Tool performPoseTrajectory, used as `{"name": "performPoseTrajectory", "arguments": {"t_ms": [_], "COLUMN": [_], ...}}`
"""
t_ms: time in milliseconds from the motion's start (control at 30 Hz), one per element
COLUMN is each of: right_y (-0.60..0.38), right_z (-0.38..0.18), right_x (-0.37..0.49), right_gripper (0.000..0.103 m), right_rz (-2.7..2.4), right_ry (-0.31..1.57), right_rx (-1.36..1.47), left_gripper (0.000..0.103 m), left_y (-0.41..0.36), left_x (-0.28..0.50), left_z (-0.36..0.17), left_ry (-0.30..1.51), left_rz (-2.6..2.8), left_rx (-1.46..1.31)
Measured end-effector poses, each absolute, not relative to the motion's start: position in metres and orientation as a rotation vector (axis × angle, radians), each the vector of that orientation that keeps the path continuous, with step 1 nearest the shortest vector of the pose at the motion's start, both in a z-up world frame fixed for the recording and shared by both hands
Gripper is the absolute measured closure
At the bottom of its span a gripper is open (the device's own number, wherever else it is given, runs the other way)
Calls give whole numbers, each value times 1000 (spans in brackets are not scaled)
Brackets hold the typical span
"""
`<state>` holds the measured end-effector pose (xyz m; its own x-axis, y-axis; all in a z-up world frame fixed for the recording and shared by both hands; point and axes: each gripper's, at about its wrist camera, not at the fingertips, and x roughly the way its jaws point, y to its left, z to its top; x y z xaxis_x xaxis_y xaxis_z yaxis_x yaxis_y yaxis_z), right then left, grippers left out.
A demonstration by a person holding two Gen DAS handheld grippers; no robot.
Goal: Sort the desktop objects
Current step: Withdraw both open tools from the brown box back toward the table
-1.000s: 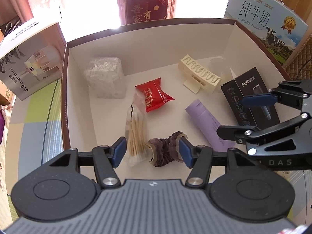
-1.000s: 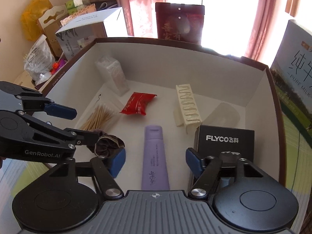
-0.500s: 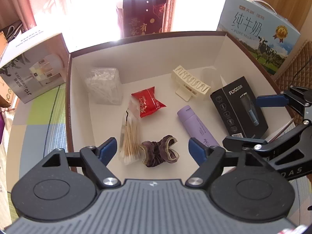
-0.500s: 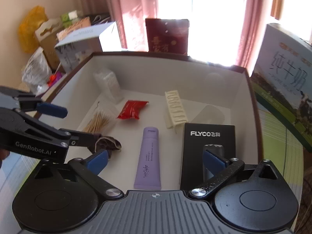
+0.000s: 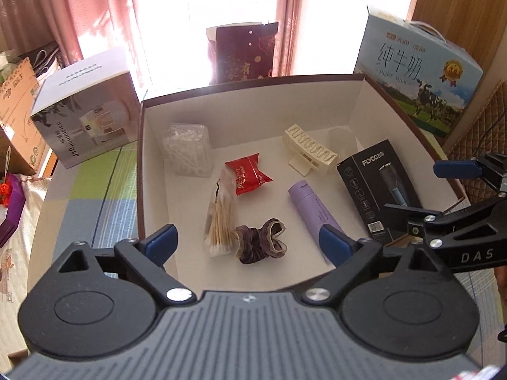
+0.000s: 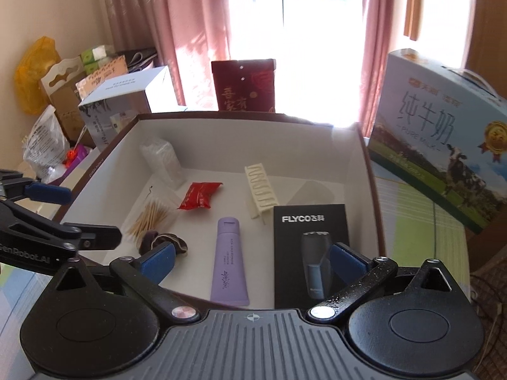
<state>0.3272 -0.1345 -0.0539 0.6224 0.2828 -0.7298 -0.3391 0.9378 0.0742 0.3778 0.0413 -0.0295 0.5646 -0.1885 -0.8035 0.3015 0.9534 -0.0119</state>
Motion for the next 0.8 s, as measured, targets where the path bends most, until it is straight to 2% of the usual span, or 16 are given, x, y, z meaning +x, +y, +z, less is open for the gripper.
{"name": "performPoseTrajectory", "arguments": {"t_ms": [133,233,800], "right_y": [-143,-148,-165], "right_z": [-47,-42,-26], "right_x": [316,307,236], "right_gripper": [2,2,2], "right_rz": [344,338,344], "right_ry": [819,815,795], "right_rx": [-27,-5,63], "left_gripper": [8,3,1], "left_y": [45,47,44], "left_x": [366,356,282], "left_z": [-21,-15,10], "left_ry": [910,894,840], "left_rz": [-284,-269,-251], "left_rx": [111,104,111]}}
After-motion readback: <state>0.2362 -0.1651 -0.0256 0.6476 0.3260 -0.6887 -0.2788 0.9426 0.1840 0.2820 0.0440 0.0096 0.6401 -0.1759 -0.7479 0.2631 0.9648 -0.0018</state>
